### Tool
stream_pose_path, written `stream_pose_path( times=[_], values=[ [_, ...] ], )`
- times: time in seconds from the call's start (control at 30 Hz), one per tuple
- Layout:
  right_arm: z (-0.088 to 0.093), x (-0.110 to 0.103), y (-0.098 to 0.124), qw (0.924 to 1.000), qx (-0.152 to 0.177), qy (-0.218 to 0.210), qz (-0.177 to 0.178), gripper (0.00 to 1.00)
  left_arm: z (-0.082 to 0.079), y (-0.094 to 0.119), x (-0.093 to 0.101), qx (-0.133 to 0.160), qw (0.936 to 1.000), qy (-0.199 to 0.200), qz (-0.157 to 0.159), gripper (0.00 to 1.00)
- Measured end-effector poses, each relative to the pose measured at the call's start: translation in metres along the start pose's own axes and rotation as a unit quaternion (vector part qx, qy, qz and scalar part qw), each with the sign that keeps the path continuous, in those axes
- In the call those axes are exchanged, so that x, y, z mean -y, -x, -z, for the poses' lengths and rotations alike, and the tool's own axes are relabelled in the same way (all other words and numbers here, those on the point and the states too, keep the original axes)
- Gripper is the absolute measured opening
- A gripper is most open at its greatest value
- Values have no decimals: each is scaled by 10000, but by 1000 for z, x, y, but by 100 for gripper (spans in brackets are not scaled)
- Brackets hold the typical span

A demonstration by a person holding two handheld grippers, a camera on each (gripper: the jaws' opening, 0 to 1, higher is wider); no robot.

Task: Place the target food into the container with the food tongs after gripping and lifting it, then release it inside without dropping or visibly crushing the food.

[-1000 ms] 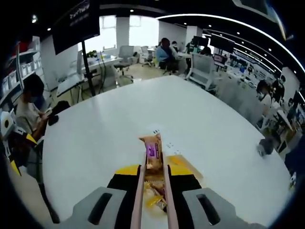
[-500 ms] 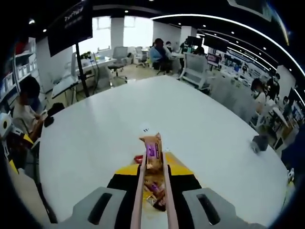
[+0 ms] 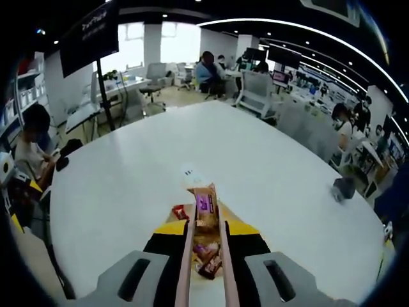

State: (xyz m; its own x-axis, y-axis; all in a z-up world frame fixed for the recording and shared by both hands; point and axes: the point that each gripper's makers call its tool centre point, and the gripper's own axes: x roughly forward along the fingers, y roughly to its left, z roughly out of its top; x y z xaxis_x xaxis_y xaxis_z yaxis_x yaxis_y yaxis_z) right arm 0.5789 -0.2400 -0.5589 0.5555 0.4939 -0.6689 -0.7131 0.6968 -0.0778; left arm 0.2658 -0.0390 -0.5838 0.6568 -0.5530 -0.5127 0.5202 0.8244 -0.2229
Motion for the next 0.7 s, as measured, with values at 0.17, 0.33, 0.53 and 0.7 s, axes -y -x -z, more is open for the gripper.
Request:
stream_pose_path(
  times=[0.17,0.33,0.53,0.7],
  values=[
    [0,0,0,10000,0,8,-5,21,0,-1,0,-7,10000,-2,8,78],
    [-2,1,-1,10000,19,16,1,21,0,-1,0,-13,10000,-7,8,78],
    [-5,2,-1,10000,63,-5,3,21,0,-2,1,-17,10000,-9,11,78],
    [-6,2,-1,10000,92,-26,2,21,1,-2,1,-24,10000,6,10,78]
  ],
)
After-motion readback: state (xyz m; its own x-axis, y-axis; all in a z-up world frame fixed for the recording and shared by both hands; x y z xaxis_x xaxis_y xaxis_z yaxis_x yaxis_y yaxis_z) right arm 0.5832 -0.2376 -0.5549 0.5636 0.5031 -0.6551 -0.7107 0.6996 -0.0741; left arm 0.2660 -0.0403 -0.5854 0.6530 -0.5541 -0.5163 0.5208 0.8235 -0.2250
